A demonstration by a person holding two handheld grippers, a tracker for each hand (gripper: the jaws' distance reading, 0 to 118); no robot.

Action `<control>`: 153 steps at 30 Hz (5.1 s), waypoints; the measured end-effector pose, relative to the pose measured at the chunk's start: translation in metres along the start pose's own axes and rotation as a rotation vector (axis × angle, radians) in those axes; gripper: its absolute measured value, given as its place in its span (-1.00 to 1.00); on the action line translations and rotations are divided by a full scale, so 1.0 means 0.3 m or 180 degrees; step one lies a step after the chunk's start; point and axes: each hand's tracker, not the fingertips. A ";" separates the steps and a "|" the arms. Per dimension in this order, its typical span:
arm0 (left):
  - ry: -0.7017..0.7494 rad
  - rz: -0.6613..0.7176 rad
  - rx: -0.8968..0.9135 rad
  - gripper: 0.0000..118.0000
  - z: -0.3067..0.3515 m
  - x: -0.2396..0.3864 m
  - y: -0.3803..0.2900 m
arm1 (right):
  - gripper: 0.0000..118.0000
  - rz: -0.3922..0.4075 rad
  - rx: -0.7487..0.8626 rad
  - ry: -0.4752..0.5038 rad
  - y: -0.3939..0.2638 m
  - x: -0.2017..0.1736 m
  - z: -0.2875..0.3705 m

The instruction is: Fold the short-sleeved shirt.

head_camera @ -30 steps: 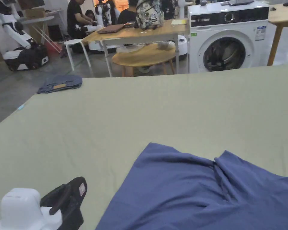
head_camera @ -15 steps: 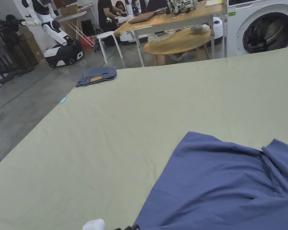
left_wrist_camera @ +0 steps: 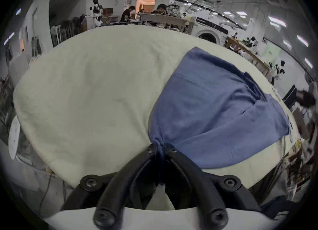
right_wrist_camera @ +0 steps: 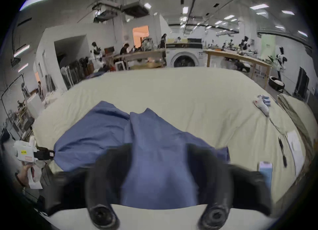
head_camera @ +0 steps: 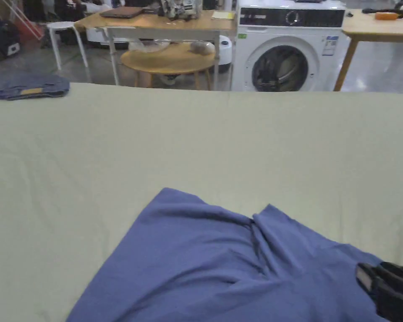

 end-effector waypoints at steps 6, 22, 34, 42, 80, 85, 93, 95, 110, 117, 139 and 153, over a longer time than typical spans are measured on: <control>0.0101 -0.0100 -0.0007 -0.98 0.000 0.027 0.000 | 0.40 0.0293 -0.0839 -0.0135 0.160 0.173 -0.408; -0.0278 0.0317 0.0188 -0.98 0.083 -0.027 0.019 | -1.00 0.0044 -0.1180 0.0039 0.222 0.269 -0.514; -0.1075 0.0047 0.1671 -0.98 0.453 0.068 0.507 | -1.00 -0.0277 0.0680 0.0146 0.540 0.273 0.124; -0.0807 -0.0573 0.2230 -0.97 0.535 0.172 1.043 | -1.00 -0.0223 0.1342 -0.0441 0.842 0.301 0.260; -0.0742 -0.0265 0.1883 -0.98 0.243 0.129 1.309 | -1.00 -0.0106 0.1678 -0.0393 1.120 0.202 0.054; -0.0746 -0.0269 0.1868 -0.98 0.247 0.098 0.955 | -1.00 -0.0156 0.1511 -0.0231 0.758 0.276 0.080; -0.0577 -0.0148 0.1466 -0.98 0.298 0.010 0.328 | -1.00 -0.0814 0.0954 -0.0506 0.003 0.291 0.232; -0.0536 0.0028 0.1169 -0.98 0.271 -0.034 0.198 | -1.00 -0.1096 0.0661 -0.0568 -0.177 0.298 0.240; -0.0449 0.0125 0.0612 0.70 0.171 -0.119 -0.020 | 0.41 -0.0886 -0.0040 -0.0965 -0.561 0.210 0.268; -0.0772 -0.0038 0.1536 0.70 0.386 -0.033 0.133 | 0.41 -0.0631 0.0595 -0.0692 -0.342 0.112 0.365; -0.0332 -0.0518 0.1478 -0.99 0.455 0.073 0.198 | -1.00 0.0074 0.0736 -0.0181 -0.129 -0.128 0.235; -0.0274 0.0047 0.0151 -0.89 0.114 -0.115 -0.069 | -1.00 -0.0254 0.0358 -0.0250 -0.231 -0.063 0.230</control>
